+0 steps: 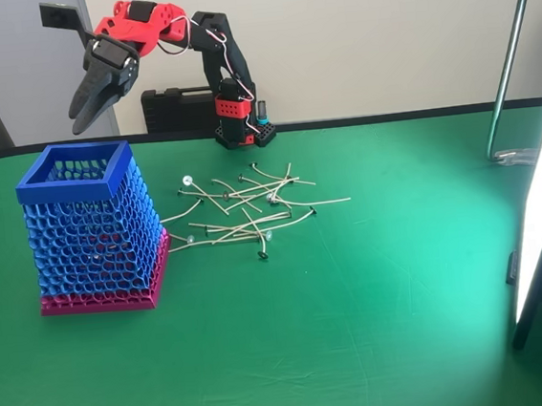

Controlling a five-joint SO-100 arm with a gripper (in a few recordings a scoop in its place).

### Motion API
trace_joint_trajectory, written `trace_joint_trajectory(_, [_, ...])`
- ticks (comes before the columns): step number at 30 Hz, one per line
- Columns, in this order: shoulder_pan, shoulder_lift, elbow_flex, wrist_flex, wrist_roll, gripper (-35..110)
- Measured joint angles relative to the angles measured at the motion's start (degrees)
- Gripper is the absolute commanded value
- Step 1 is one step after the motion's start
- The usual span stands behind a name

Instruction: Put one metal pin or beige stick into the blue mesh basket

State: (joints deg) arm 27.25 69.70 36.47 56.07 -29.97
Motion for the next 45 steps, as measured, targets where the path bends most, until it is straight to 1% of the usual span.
trace_joint_trajectory(4, [0.0,0.0,0.0,0.0,0.3,20])
trace_joint_trajectory(7, [-0.2,1.3,0.1,1.0,1.4,3])
trace_joint_trajectory(8, [-0.4,2.2,0.1,1.8,2.0,1])
trace_joint_trajectory(13, [-3.4,7.8,2.5,7.9,3.9,1])
trace_joint_trajectory(18, [-6.9,20.0,11.6,12.2,6.8,1])
trace_joint_trajectory(23, [-10.9,34.7,24.7,13.1,9.8,1])
trace_joint_trajectory(31, [-20.1,59.4,50.4,13.1,16.4,1])
trace_joint_trajectory(33, [-21.7,63.4,54.5,13.0,17.8,1])
trace_joint_trajectory(38, [-25.7,81.8,75.0,8.2,20.2,1])
trace_joint_trajectory(41, [-25.7,92.1,86.9,4.6,20.7,1])
trace_joint_trajectory(45, [-25.8,103.1,99.6,2.7,21.4,1])
